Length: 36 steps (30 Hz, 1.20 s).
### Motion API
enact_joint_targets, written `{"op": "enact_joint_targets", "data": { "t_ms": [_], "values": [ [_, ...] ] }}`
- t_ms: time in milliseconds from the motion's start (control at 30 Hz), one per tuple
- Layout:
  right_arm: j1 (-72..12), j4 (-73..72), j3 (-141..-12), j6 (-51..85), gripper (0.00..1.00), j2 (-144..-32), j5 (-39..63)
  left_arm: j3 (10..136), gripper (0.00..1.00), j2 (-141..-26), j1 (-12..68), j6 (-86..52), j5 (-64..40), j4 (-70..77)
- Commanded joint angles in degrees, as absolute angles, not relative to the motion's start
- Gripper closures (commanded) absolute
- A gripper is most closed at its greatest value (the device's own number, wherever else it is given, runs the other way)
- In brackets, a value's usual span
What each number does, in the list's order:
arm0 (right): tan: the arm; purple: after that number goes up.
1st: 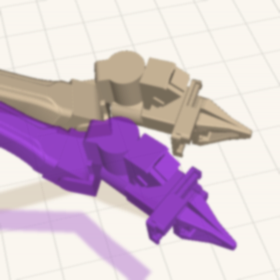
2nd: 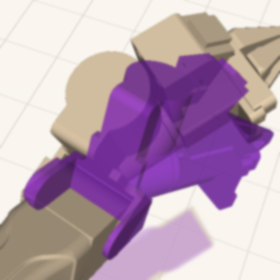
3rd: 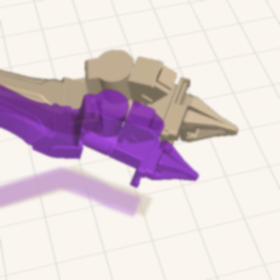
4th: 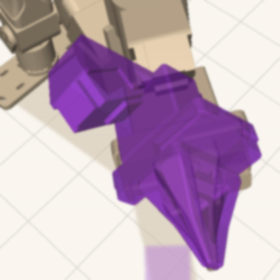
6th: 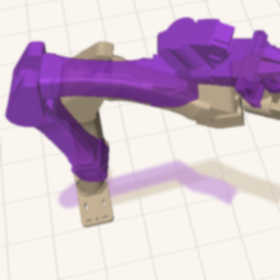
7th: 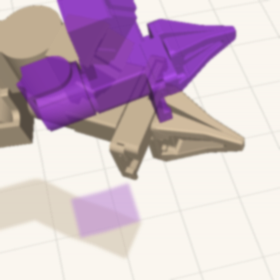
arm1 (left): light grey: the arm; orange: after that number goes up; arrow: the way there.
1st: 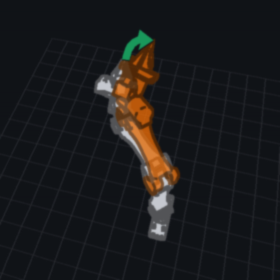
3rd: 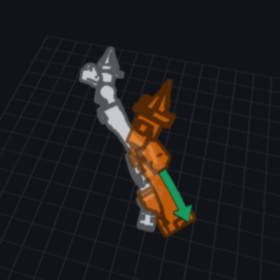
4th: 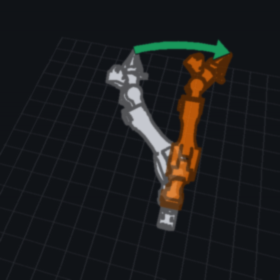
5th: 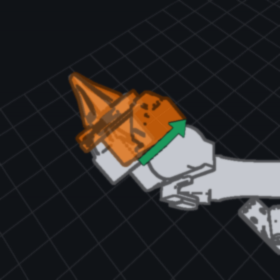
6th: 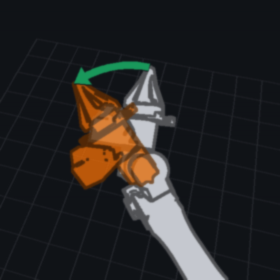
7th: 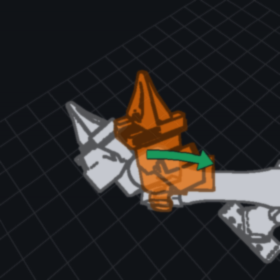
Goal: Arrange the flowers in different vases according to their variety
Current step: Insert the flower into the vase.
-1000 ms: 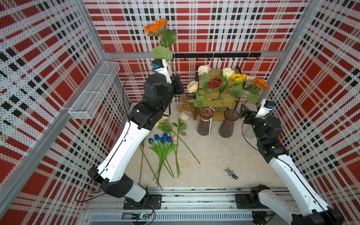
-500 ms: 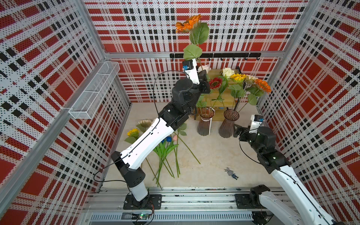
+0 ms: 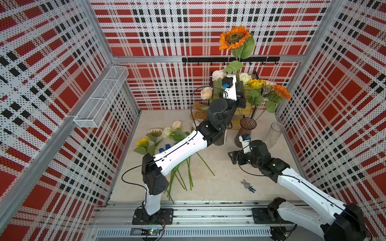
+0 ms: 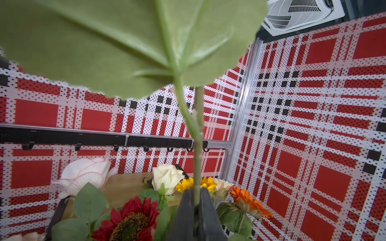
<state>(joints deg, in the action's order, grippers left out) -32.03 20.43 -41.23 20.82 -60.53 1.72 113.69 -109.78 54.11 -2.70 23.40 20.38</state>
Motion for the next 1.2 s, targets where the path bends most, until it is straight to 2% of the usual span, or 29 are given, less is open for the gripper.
{"op": "enact_joint_targets", "data": {
  "t_ms": [0,433,733,767,800,900,1000,1100,1167],
  "values": [
    [-33.29,20.48,-42.73,18.55,0.04,-64.3,3.81,113.91,1.0,-113.21,54.47,-2.36,22.79,27.06],
    [-37.88,19.06,-49.16,14.45,0.05,-77.02,5.38,116.82,1.0,-122.73,54.04,-7.07,20.07,28.79],
    [-38.76,16.96,-50.34,13.88,0.05,-80.24,6.08,117.13,1.0,-125.32,53.99,-9.64,19.02,25.95],
    [-38.77,16.88,-50.19,13.89,0.05,-80.16,6.15,117.37,0.97,-125.48,54.01,-9.9,19.15,25.37],
    [-38.76,16.88,-50.06,13.89,0.05,-79.99,6.11,117.67,0.83,-125.72,54.01,-10.02,19.25,24.96],
    [-38.84,17.05,-49.84,13.8,0.05,-79.73,5.81,118.08,0.64,-125.88,54.05,-10.04,19.5,24.27],
    [-38.76,17.26,-49.99,13.71,0.05,-79.63,5.7,118.21,0.56,-125.79,54.05,-9.79,19.82,24.01],
    [-38.83,17.31,-49.85,13.62,0.05,-79.45,5.31,118.14,0.54,-125.51,54.0,-9.37,19.96,23.82],
    [-38.79,17.39,-50.09,13.49,0.05,-79.66,5.19,117.78,0.49,-125.09,53.96,-9.23,19.63,23.71]
  ]
}}
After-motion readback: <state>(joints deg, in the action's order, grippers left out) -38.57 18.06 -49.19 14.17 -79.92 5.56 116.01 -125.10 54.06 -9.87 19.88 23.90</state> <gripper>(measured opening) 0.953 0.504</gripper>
